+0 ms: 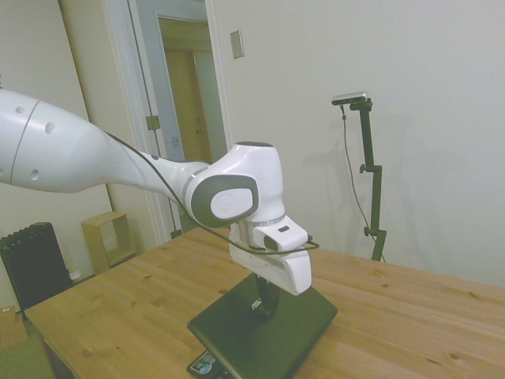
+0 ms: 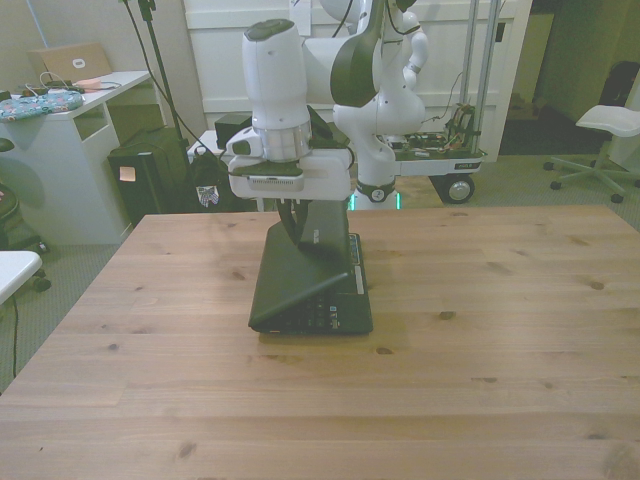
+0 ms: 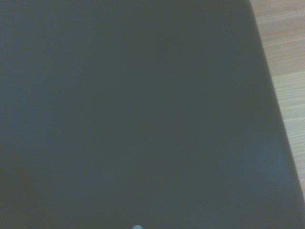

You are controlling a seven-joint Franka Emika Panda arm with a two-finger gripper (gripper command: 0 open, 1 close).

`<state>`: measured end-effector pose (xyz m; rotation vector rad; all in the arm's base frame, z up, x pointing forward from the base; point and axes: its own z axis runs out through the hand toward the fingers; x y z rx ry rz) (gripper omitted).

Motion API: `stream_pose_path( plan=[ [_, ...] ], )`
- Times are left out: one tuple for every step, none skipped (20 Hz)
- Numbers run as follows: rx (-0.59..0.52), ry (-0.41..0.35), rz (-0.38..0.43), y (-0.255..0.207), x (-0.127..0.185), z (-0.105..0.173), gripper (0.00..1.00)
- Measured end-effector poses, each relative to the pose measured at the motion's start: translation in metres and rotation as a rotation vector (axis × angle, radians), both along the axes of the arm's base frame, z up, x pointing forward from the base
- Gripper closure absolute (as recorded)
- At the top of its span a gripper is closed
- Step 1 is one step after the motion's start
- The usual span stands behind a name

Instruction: Close the laptop

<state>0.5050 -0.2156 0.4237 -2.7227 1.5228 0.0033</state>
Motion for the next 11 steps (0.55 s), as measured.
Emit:
stream_pose_path(
  plan=[
    [0.002,0.005,0.001,0.001,0.001,-0.008,1.0],
    [0.004,0.012,0.001,0.002,0.002,-0.017,1.0],
    [0.007,0.021,0.003,0.004,0.004,-0.025,1.0],
    [0.011,0.027,0.004,0.005,0.006,-0.033,1.0],
    [0.013,0.032,0.006,0.007,0.008,-0.039,1.0],
    [0.015,0.032,0.01,0.01,0.01,-0.04,1.0],
    [0.014,0.024,0.017,0.013,0.013,-0.036,1.0],
    [0.011,0.005,0.026,0.018,0.016,-0.026,1.0],
    [0.007,-0.017,0.037,0.024,0.018,-0.012,1.0],
    [0.005,-0.039,0.045,0.033,0.018,0.007,1.0],
    [0.006,-0.058,0.048,0.043,0.016,0.028,0.0]
  ],
)
